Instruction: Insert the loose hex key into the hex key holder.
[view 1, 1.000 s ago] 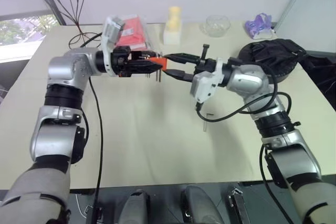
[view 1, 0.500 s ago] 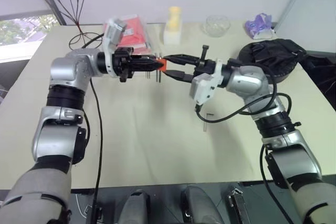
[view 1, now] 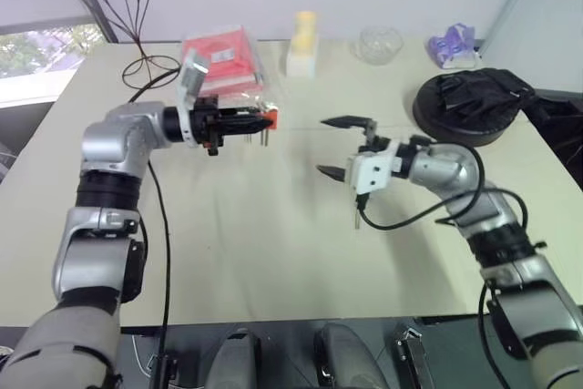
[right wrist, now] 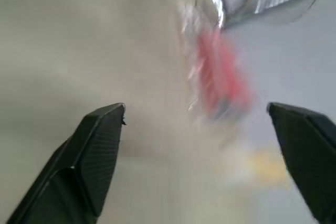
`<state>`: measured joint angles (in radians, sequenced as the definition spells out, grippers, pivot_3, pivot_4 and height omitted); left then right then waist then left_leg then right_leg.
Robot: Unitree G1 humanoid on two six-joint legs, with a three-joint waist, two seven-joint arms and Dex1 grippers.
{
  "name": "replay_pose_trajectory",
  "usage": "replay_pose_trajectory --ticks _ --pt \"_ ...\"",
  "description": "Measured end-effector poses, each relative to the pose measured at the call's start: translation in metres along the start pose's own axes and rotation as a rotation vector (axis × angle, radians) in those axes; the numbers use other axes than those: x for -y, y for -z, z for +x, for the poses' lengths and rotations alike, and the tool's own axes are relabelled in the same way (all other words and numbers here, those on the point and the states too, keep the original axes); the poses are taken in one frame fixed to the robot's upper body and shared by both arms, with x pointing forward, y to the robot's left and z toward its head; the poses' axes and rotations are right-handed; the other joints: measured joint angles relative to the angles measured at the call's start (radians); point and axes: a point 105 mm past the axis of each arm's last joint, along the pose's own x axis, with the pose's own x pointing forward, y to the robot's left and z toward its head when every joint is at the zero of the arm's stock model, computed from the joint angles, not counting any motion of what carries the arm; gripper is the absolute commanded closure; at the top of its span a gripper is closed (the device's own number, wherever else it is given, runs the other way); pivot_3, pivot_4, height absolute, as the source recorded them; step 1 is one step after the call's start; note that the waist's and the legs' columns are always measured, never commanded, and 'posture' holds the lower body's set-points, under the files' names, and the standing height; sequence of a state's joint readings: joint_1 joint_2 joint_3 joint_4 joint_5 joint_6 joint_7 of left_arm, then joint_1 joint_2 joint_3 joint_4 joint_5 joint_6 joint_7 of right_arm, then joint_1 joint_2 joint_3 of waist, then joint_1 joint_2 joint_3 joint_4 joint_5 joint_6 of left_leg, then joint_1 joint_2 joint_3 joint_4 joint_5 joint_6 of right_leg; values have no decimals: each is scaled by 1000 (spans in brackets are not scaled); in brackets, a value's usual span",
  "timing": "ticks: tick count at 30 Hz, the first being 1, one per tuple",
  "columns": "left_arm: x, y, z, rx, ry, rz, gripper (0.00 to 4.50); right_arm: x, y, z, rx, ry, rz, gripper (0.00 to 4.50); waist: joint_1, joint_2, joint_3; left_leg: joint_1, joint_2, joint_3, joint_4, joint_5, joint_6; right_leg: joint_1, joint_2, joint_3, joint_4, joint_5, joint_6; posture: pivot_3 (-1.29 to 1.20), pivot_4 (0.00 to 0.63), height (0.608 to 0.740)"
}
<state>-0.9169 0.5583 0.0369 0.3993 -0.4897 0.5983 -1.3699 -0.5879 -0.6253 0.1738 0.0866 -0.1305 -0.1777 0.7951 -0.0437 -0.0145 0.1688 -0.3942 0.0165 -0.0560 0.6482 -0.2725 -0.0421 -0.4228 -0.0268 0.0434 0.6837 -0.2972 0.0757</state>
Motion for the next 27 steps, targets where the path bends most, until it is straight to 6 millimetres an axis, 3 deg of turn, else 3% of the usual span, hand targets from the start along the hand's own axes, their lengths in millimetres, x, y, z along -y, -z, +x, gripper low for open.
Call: replay_pose_trajectory --ticks 5,8,11,16,27 --pt "9 15 -2 -7 -65 54 4288 7 -2 -21 -134 48 640 0 0 0 0 0 1 -3 1 -1 2 0 0 1 1 0 0 0 150 740" --pt "15 20 2 3 -106 82 4288 -10 -7 -22 -221 1 951 0 5 0 0 0 -1 -3 1 -3 5 0 -1 1 0 0 0 0 150 740" --pt "20 25 4 6 -148 106 4288 -25 -7 -27 -309 -35 1146 0 9 1 0 0 -2 -3 1 -3 5 0 -1 1 0 0 0 0 150 740" --pt "31 49 5 16 -204 56 4288 -42 3 -40 -448 -55 1250 0 13 0 0 -1 -3 -2 0 -3 5 0 -1 1 0 0 0 0 150 740" --pt "39 65 12 31 -251 30 4288 -66 14 -53 -523 -95 1309 0 7 0 0 0 -3 -1 0 -3 6 0 0 1 -1 0 0 0 150 740"
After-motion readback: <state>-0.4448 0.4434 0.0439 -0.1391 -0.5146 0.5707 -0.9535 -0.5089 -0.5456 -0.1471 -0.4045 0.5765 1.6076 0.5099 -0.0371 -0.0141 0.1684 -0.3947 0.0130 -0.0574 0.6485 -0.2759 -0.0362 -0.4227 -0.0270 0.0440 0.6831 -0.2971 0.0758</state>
